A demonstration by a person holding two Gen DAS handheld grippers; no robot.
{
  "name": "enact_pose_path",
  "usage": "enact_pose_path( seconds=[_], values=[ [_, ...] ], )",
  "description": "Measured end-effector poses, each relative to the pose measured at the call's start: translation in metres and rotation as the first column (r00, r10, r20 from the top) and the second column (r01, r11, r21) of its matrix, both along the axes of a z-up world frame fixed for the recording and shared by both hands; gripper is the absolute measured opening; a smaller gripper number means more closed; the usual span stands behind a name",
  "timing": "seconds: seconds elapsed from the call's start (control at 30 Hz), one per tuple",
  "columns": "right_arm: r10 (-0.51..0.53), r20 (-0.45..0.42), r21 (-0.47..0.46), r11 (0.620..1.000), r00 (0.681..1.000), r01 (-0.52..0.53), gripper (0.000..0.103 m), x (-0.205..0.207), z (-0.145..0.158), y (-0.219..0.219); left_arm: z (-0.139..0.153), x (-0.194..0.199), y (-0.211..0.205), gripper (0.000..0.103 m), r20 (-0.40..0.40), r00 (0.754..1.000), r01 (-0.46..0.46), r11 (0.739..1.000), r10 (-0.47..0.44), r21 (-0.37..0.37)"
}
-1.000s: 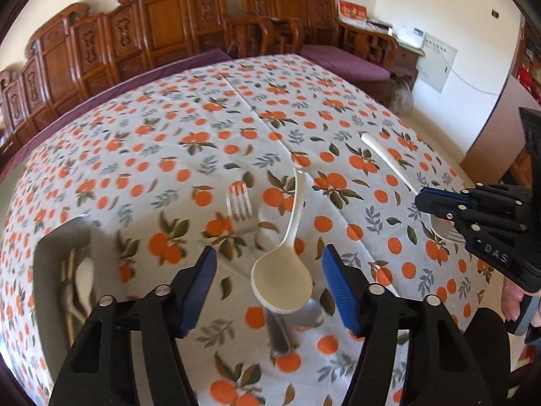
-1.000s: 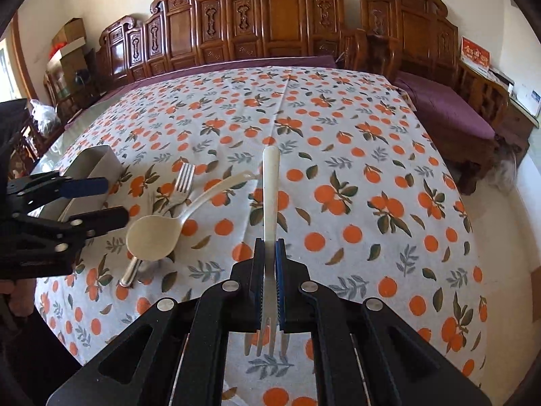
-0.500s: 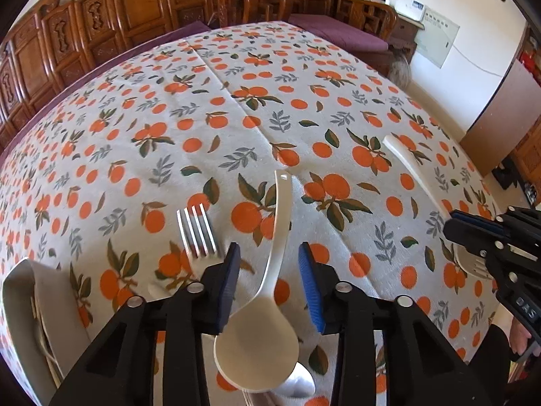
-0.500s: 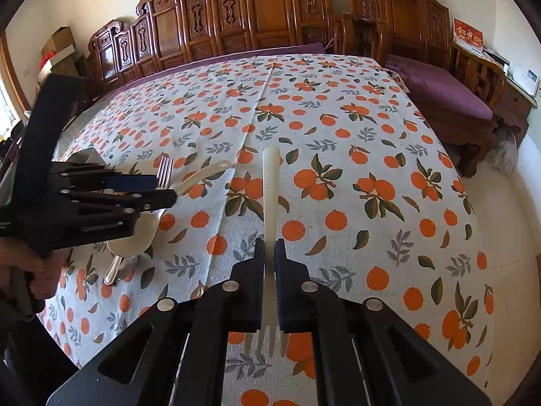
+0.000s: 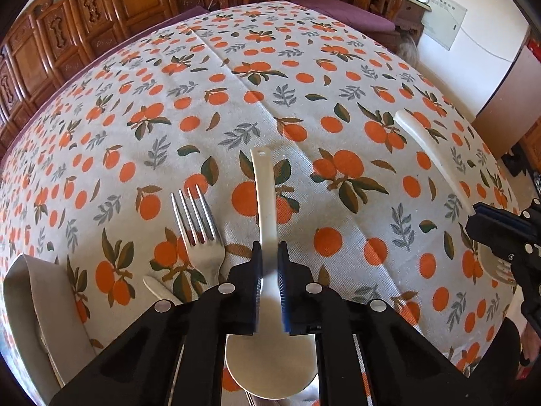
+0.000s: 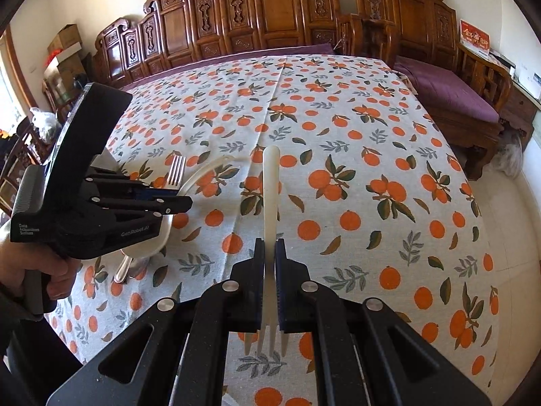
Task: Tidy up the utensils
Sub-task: 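Grasp the white plastic spoon handle with the left gripper while the right holds the fork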
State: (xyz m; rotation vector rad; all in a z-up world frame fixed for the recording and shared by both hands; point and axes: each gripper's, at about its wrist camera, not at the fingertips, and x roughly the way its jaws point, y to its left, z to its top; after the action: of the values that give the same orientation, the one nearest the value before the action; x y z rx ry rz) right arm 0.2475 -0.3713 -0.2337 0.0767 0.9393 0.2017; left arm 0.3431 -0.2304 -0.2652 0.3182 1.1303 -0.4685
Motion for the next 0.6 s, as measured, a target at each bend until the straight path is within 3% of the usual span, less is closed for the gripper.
enact_pose_path(
  seconds=[0.2, 0.6],
  values=[
    [0.015, 0.018, 0.004, 1.000, 1.000, -0.015, 0.007, -0.003, 0.009, 0.005, 0.016, -0.013, 0.007, 0.008, 0.026, 1.000, -0.003, 1.000, 0.003, -0.005],
    [0.089, 0.083, -0.001, 0.996, 0.993, -0.089, 0.007, -0.019, 0.040, 0.036, 0.077, -0.047, 0.039, 0.008, 0.123, 0.992, -0.030, 0.999, 0.035, -0.042]
  ],
)
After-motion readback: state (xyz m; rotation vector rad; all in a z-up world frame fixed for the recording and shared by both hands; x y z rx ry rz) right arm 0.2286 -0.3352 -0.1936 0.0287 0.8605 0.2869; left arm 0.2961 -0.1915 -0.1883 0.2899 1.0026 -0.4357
